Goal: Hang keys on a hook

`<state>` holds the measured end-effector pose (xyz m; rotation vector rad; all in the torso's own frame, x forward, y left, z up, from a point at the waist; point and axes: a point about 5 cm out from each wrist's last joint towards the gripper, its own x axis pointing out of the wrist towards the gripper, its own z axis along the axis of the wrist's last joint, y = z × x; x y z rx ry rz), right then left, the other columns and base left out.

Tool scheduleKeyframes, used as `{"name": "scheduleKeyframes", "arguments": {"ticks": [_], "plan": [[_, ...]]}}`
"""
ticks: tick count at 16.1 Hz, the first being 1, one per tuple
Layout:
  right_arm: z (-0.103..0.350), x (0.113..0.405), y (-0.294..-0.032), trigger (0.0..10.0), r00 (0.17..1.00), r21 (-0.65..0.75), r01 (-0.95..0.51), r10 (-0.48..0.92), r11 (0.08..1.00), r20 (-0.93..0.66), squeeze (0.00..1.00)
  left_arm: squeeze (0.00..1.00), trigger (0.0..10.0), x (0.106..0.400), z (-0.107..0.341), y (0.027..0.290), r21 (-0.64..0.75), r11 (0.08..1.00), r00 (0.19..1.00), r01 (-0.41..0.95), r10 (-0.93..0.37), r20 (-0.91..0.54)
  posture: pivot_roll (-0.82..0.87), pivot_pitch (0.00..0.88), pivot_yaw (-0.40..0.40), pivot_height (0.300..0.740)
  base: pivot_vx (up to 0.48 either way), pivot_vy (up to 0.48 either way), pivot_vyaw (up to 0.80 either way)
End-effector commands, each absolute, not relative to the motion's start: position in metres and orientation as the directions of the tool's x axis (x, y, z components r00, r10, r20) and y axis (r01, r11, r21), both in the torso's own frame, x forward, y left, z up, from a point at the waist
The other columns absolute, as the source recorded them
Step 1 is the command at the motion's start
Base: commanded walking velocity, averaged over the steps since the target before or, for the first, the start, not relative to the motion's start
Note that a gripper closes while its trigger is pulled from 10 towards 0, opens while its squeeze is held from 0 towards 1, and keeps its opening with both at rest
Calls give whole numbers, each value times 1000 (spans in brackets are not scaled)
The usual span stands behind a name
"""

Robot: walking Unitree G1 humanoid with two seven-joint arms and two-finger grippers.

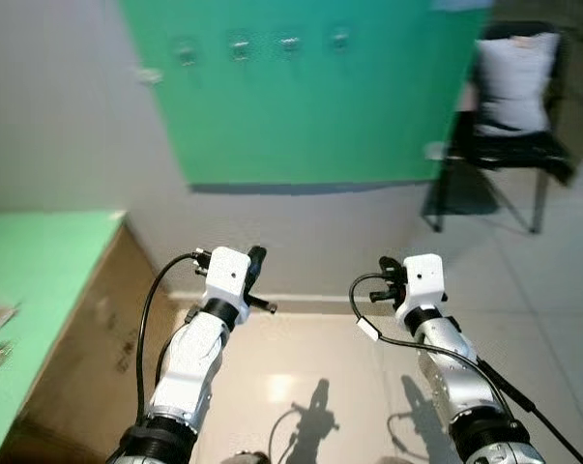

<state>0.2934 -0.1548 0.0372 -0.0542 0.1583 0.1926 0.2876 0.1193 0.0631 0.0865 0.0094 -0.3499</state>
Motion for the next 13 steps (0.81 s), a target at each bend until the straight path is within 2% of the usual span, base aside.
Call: {"name": "scheduleKeyframes", "arguments": {"ticks": [1,13], "plan": [[39,296,-151,10000,967,-46,-209,199,977,-156,0,0,10000,289,62,121,83,941,945,328,-326,-33,-196,0,90,740,0,0,800],[38,293,-152,10000,966,-52,-216,206,975,-156,0,0,10000,289,59,120,37,946,946,321,-319,-53,-200,0,88,740,0,0,800]]}}
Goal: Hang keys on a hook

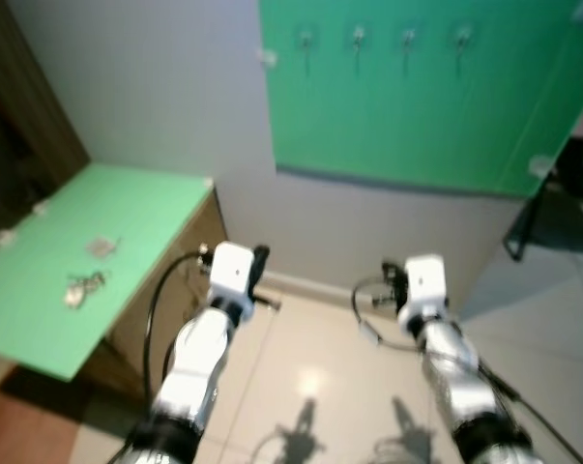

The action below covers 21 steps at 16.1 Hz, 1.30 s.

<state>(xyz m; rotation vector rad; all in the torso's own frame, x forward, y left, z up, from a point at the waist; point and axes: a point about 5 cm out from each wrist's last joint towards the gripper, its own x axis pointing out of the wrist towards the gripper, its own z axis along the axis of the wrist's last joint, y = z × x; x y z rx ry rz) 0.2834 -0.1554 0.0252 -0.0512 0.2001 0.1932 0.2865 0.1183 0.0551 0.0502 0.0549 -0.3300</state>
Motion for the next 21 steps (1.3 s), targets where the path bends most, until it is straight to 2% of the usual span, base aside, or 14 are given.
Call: {"name": "scheduleKeyframes", "arguments": {"ticks": [1,4,6,7,8,21], "plan": [[38,293,-152,10000,966,-53,-217,207,975,-156,0,0,10000,289,59,120,34,947,947,320,-318,-53,-200,0,88,740,0,0,800],[38,293,-151,10000,966,-46,-218,209,975,-152,0,0,10000,290,59,120,32,951,951,307,-305,-53,-201,0,85,740,0,0,798],[31,293,-148,10000,954,-29,-217,206,976,-216,0,0,10000,290,58,122,20,955,954,295,-294,-56,-202,0,86,740,0,0,0],[27,292,-147,10000,947,-11,-210,201,978,-251,106,1000,10000,290,57,123,-8,958,956,286,-286,-59,-202,0,86,740,0,0,0],[29,292,-148,10000,953,-23,-209,199,978,-228,1000,1000,10000,290,57,123,-5,958,957,286,-285,-59,-201,0,87,740,0,0,0],[32,292,-152,10000,961,-36,-214,204,976,-186,1000,1000,10000,292,52,122,-2,951,947,310,-308,-93,-206,0,92,740,0,0,0]]}}
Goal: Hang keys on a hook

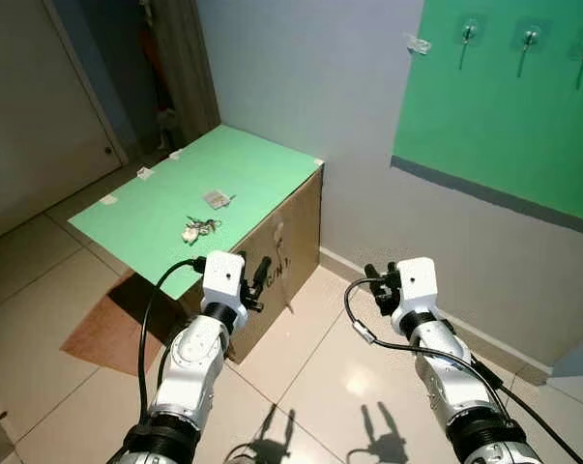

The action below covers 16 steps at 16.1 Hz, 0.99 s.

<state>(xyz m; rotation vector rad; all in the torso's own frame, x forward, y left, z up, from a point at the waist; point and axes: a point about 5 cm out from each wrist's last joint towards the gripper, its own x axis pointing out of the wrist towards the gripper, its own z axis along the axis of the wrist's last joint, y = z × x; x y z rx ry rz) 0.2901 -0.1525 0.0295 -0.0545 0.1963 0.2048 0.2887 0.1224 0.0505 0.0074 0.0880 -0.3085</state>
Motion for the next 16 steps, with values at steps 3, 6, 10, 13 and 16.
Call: {"name": "scheduleKeyframes", "arguments": {"ticks": [3,6,10,13,16], "plan": [[31,291,-151,10000,961,-40,-213,201,976,-189,1000,1000,10000,292,52,123,0,951,947,310,-308,-93,-206,0,93,740,0,0,0],[31,291,-152,10000,962,-41,-211,200,977,-189,1000,1000,10000,292,51,123,9,953,950,301,-299,-93,-205,0,89,740,0,0,0],[30,290,-152,10000,963,-34,-204,195,978,-186,1000,1000,10000,290,50,122,12,948,944,318,-316,-99,-202,0,89,740,0,0,0],[28,290,-154,10000,965,-23,-174,166,985,-201,0,1000,10000,290,51,122,21,945,941,328,-324,-96,-201,0,95,740,0,0,0],[30,291,-154,10000,967,-23,-169,161,985,-196,0,0,10000,293,55,122,41,946,945,321,-317,-79,-202,0,97,740,0,0,0]]}}
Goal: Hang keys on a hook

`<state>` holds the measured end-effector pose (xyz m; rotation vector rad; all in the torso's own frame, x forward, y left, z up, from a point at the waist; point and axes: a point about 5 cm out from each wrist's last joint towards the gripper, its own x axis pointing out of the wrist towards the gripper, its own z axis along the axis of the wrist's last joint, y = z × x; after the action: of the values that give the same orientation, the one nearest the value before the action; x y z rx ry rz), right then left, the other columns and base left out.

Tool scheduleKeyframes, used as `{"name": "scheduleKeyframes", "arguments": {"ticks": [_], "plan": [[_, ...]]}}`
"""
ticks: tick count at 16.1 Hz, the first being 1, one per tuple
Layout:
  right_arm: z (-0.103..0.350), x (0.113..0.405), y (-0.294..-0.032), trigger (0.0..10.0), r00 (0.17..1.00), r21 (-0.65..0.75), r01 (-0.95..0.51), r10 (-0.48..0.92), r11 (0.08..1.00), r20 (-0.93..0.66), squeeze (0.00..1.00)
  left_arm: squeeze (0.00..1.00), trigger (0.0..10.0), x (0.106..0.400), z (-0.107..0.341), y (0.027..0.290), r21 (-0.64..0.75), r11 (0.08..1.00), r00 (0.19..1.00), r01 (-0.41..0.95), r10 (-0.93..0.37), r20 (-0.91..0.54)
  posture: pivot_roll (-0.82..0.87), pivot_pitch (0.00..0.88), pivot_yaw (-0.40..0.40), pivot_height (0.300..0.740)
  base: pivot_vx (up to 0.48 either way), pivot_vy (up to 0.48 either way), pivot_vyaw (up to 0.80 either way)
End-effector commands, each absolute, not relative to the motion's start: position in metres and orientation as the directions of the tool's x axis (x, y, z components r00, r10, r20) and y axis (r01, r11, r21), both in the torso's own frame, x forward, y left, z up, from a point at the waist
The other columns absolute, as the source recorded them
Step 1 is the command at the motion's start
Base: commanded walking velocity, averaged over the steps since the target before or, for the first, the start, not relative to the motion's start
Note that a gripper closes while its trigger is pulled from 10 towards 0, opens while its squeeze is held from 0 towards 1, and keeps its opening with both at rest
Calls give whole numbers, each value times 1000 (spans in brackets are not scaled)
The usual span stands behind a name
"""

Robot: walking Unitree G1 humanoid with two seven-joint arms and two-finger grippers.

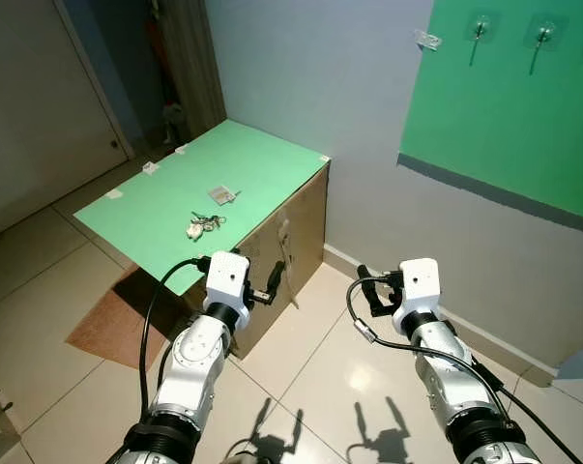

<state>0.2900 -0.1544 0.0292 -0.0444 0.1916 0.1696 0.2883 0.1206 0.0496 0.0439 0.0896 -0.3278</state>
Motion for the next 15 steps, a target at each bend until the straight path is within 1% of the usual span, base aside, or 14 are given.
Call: {"name": "scheduleKeyframes", "arguments": {"ticks": [1,2,5,10,15], "plan": [[30,291,-154,10000,967,-31,-170,160,985,-200,0,0,10000,293,56,121,52,942,942,332,-328,-75,-202,0,97,740,0,0,0],[29,291,-153,10000,966,-31,-175,165,984,-200,0,0,10000,293,56,121,51,940,939,339,-334,-76,-204,0,98,740,0,0,0],[29,290,-152,10000,964,-36,-187,176,982,-200,0,0,10000,294,56,124,42,949,948,311,-307,-80,-205,0,96,740,436,0,0],[32,292,-156,10000,971,-40,-170,160,985,-180,0,0,10000,294,56,124,9,954,952,300,-298,-69,-208,0,94,740,439,0,0],[33,293,-154,10000,969,-35,-177,168,984,-179,0,0,10000,294,57,124,20,955,954,296,-295,-60,-207,0,93,740,440,0,0]]}}
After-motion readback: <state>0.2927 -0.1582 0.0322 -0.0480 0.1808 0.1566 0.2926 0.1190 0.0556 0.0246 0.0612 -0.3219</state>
